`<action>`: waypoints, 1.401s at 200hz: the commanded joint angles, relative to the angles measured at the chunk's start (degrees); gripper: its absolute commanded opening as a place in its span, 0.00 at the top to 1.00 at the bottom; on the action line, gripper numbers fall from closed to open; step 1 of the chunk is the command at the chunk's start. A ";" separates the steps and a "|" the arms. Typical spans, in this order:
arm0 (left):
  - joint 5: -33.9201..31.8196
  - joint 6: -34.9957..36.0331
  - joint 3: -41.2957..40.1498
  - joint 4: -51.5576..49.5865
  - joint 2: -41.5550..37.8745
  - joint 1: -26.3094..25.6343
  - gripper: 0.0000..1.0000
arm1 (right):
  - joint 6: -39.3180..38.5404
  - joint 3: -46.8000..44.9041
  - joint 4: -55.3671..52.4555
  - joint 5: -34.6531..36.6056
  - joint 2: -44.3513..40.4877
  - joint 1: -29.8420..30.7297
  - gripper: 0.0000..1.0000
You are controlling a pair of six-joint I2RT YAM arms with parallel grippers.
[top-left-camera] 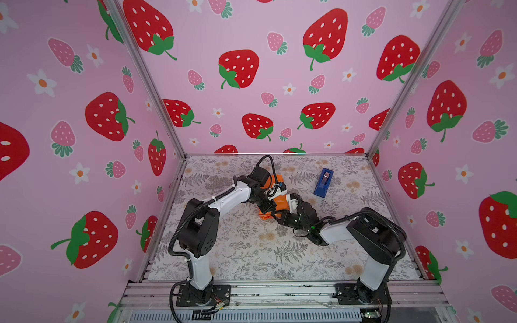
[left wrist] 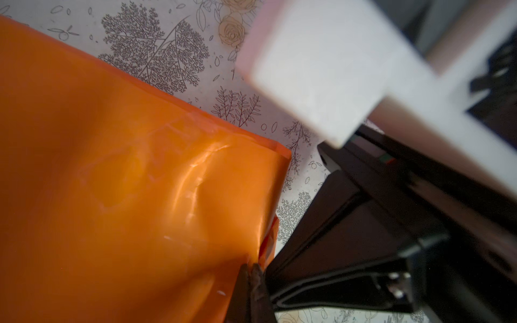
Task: Wrap a gift box in wrapping paper
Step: Stick the wrapping paper to the gift box.
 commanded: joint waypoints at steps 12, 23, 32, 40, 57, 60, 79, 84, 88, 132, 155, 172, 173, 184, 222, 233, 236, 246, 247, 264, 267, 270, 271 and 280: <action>1.25 -0.08 4.48 -3.45 -1.50 0.40 1.00 | -0.04 -3.83 -2.43 1.05 -7.48 0.21 1.00; 1.37 0.04 5.40 -4.31 -1.08 0.51 1.00 | 0.65 -5.59 -2.45 1.18 -8.56 0.29 1.00; 1.42 0.34 5.94 -5.14 -0.75 0.53 1.00 | 1.11 -6.52 -2.35 1.40 -8.95 0.42 1.00; 1.53 0.46 6.11 -5.42 -0.61 0.53 1.00 | 1.27 -6.57 -2.55 1.25 -8.41 0.57 1.00; 1.73 0.51 5.92 -5.54 -0.37 0.58 1.00 | 2.10 -6.51 -0.76 -0.72 -5.97 0.73 1.00; 1.73 0.62 5.85 -5.48 -0.35 0.60 1.00 | 2.37 -6.56 -0.07 -0.93 -5.50 0.74 1.00; 2.10 0.72 5.40 -5.56 0.08 0.75 1.00 | 3.50 -5.57 2.95 -2.28 -3.00 0.79 1.00; 2.11 0.69 5.30 -5.57 0.24 0.86 1.00 | 3.43 -5.12 3.03 -2.33 -2.53 0.92 1.00; 2.14 0.73 5.17 -5.62 0.39 0.91 1.00 | 3.27 -4.62 2.96 -2.25 -2.12 0.87 1.00; 2.78 1.30 5.37 -6.59 1.52 1.20 1.00 | 2.20 -0.69 2.29 -0.81 0.62 0.10 1.00; 2.63 1.05 5.43 -6.51 2.18 1.38 1.00 | 1.93 0.37 2.16 -0.15 1.42 -0.69 1.00; 2.71 0.91 5.67 -6.58 2.62 1.52 1.00 | 1.97 0.91 1.85 -0.37 1.61 -1.09 1.00; 2.70 0.93 5.70 -6.58 2.59 1.49 1.00 | 1.99 0.91 1.87 -0.43 1.60 -1.08 1.00; 2.96 0.54 5.89 -6.37 2.35 1.52 1.00 | 1.95 0.75 1.62 -0.71 1.08 -1.15 1.00; 4.15 -1.99 6.56 -2.73 0.95 1.57 1.00 | 1.08 -1.61 -0.91 -0.46 -3.79 -1.05 1.00; 4.21 -2.24 7.42 -2.88 1.57 1.55 1.00 | 0.71 -2.37 -2.03 -0.62 -5.10 -0.81 1.00; 4.17 -2.27 7.74 -2.93 1.85 1.60 1.00 | 0.62 -2.65 -2.35 -0.65 -5.40 -0.74 1.00; 3.97 -2.28 8.64 -3.63 2.96 1.62 1.00 | 0.60 -3.43 -2.70 -1.09 -5.80 -0.56 1.00; 3.90 -2.25 8.73 -3.66 3.06 1.63 1.00 | 0.65 -3.50 -2.73 -1.09 -5.75 -0.55 1.00; 2.98 -2.21 9.78 -4.85 4.99 1.67 1.00 | 1.59 -5.11 -1.75 -1.71 -5.52 -0.40 1.00; 2.93 -2.16 9.92 -4.97 5.24 1.64 1.00 | 1.64 -5.27 -1.52 -1.77 -5.46 -0.36 1.00; 2.88 -2.21 9.93 -5.00 5.53 1.73 1.00 | 1.70 -5.28 -1.31 -1.91 -5.19 -0.36 1.00; 2.87 -2.21 9.90 -5.11 5.62 1.73 1.00 | 1.73 -5.26 -1.25 -1.99 -5.14 -0.32 1.00; 2.78 -2.06 9.87 -5.26 6.34 1.81 1.00 | 1.84 -5.15 -0.91 -2.62 -4.42 -0.30 1.00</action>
